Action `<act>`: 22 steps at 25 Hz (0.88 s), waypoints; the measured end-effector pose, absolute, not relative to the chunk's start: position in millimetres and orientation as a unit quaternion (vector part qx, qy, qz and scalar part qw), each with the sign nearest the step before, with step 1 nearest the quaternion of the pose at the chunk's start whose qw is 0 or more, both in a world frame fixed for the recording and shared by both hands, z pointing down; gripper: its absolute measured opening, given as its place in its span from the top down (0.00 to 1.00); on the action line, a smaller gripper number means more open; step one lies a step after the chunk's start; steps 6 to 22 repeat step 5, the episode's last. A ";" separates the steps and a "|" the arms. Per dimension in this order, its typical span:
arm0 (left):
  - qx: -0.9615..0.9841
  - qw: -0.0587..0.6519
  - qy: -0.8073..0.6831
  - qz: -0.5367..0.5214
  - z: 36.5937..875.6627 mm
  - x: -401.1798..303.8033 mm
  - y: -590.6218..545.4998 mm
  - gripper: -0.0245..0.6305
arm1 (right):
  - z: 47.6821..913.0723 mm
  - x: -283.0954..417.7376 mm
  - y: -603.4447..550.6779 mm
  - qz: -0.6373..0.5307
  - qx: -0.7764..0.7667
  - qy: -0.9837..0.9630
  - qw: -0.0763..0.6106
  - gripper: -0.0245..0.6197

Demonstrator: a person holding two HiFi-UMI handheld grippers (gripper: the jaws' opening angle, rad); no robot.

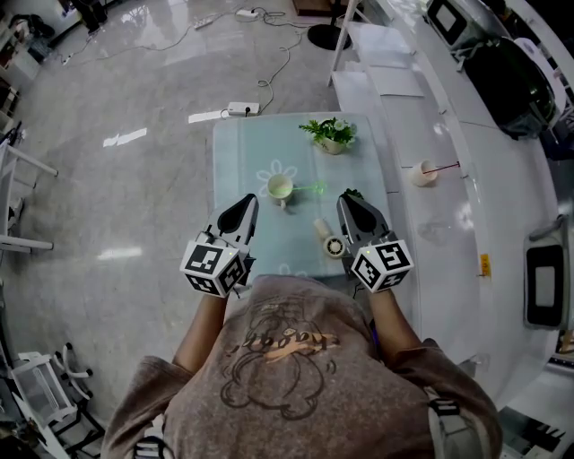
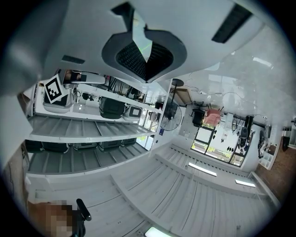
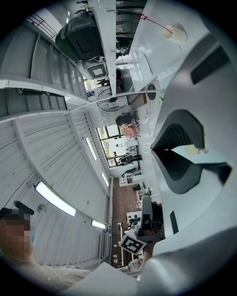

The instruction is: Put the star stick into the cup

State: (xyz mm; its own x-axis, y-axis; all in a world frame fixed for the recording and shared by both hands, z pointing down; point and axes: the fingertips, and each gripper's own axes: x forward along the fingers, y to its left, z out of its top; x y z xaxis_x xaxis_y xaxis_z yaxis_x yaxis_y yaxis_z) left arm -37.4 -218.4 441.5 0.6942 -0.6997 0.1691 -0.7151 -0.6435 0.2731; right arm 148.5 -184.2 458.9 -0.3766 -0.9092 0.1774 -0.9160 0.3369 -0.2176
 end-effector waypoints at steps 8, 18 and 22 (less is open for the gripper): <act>0.905 0.164 -0.393 0.024 444.1 -36.6 -220.2 0.93 | 459.9 147.7 -187.8 0.141 0.549 -0.823 0.016 0.96; 0.905 0.164 -0.393 0.024 444.1 -36.6 -220.2 0.93 | 459.9 147.7 -187.8 0.141 0.549 -0.823 0.016 0.96; 0.905 0.164 -0.393 0.024 444.1 -36.6 -220.2 0.93 | 459.9 147.7 -187.8 0.141 0.549 -0.823 0.016 0.96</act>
